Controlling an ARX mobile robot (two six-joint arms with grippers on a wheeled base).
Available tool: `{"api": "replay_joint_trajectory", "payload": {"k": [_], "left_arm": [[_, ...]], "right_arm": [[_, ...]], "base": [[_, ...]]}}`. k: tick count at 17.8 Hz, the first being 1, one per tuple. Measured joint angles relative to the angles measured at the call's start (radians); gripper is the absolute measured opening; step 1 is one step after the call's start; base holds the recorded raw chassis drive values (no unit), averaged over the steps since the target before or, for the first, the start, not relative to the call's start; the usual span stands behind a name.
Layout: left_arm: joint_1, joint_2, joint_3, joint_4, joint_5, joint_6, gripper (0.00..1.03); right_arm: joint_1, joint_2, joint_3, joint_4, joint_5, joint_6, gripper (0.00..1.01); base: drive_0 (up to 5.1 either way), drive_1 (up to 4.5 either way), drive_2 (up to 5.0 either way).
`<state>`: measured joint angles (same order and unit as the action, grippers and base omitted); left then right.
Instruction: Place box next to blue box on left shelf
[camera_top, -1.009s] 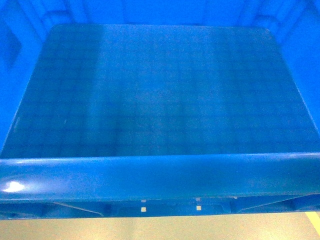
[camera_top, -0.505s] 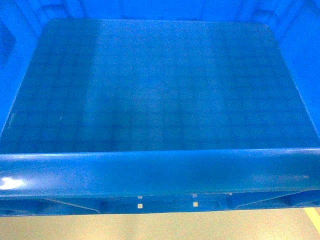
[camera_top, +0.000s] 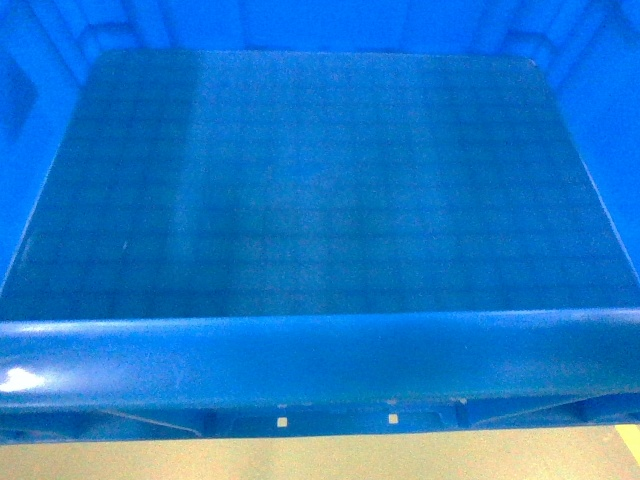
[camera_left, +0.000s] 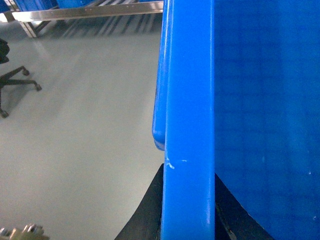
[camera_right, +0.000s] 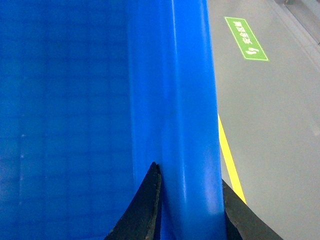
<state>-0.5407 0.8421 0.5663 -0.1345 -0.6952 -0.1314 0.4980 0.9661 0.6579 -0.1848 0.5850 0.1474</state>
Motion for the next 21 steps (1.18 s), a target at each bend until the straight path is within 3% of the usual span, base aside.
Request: {"api": "replay_joint_trajectory", "payload": {"k": [15, 21], "left_arm": [[0.0, 0.002, 0.0, 0.002, 0.001, 0.0, 0.11], [0.0, 0.002, 0.0, 0.003, 0.002, 0.0, 0.11]], "right_arm": [[0.0, 0.0, -0.001, 0.0, 0.002, 0.0, 0.17], [0.0, 0.002, -0.001, 0.0, 0.002, 0.0, 0.17]], "base": [[0.0, 0.0, 0.0], [0.0, 4.21, -4.2]]}}
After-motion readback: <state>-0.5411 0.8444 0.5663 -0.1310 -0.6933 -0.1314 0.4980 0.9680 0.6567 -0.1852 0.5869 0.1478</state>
